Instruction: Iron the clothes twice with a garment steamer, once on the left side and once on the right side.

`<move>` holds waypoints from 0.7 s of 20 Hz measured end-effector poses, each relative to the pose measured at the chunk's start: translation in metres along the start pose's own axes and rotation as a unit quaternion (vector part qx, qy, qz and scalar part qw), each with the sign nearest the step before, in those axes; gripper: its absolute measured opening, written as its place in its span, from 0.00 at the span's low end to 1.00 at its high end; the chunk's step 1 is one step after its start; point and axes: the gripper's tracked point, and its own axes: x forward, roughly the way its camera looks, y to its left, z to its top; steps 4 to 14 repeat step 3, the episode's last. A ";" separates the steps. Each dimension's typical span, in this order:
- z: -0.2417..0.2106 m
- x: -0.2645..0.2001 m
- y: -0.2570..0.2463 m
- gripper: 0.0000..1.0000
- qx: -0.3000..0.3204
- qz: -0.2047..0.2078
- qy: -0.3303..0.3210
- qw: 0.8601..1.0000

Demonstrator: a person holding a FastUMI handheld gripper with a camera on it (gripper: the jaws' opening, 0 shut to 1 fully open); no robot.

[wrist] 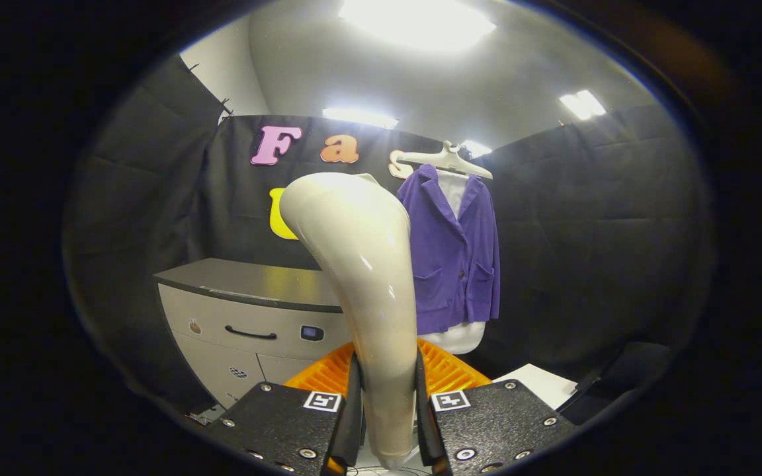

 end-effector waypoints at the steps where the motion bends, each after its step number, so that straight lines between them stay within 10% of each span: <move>1: 0.000 -0.001 0.000 0.35 0.000 0.001 0.000 1.000; 14: 0.002 0.001 -0.001 0.35 0.002 0.003 0.000 1.000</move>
